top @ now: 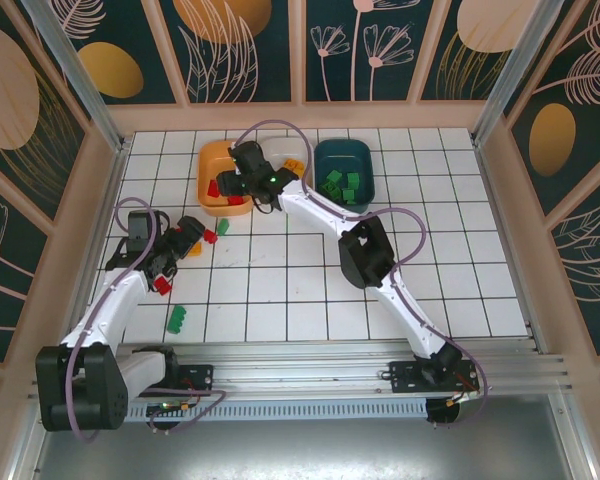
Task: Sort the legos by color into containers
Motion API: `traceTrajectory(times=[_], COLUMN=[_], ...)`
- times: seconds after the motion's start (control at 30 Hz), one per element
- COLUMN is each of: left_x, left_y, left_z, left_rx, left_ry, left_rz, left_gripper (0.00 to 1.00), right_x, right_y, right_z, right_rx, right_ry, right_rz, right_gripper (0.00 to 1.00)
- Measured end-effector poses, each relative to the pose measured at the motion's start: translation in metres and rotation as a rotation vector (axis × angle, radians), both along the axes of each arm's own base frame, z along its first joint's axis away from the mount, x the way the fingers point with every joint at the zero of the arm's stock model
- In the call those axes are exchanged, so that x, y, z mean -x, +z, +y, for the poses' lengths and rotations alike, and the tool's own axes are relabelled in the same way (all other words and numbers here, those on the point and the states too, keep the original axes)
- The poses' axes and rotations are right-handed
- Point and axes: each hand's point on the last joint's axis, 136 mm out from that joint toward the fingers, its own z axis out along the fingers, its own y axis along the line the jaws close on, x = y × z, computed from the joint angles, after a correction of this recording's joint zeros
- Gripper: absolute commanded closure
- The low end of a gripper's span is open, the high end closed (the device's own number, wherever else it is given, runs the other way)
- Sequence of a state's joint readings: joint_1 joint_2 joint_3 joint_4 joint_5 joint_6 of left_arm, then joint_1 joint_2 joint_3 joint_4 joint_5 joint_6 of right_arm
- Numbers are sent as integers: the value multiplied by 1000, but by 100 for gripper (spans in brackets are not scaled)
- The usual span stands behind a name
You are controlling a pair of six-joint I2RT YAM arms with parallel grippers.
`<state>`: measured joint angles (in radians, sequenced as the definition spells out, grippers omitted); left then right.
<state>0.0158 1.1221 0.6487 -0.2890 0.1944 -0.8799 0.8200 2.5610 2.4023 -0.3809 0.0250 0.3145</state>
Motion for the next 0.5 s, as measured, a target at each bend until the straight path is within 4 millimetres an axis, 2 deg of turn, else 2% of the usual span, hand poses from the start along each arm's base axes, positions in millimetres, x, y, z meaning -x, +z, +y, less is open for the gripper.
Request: traceTrajectory(times=[0.13, 0.2, 0.27, 0.33, 0.5], left_x=[-4, -10, -17, -23, -38], left_y=[1, 4, 6, 4, -15], left_z=[6, 14, 26, 41, 61], left_rx=[33, 62, 106, 164, 264], left_ry=[55, 103, 173, 257, 394], left_rz=[2, 0, 1, 11, 113], left_gripper=[1, 2, 7, 14, 19], right_x=[3, 10, 22, 39, 79], right_y=[3, 6, 13, 27, 72], right_z=[-4, -12, -25, -44, -99], right_rx=[15, 33, 46, 46, -13], right_ry=[1, -1, -7, -15, -64], right_rz=[-5, -4, -6, -18, -82], right_gripper=[38, 39, 39, 38, 39])
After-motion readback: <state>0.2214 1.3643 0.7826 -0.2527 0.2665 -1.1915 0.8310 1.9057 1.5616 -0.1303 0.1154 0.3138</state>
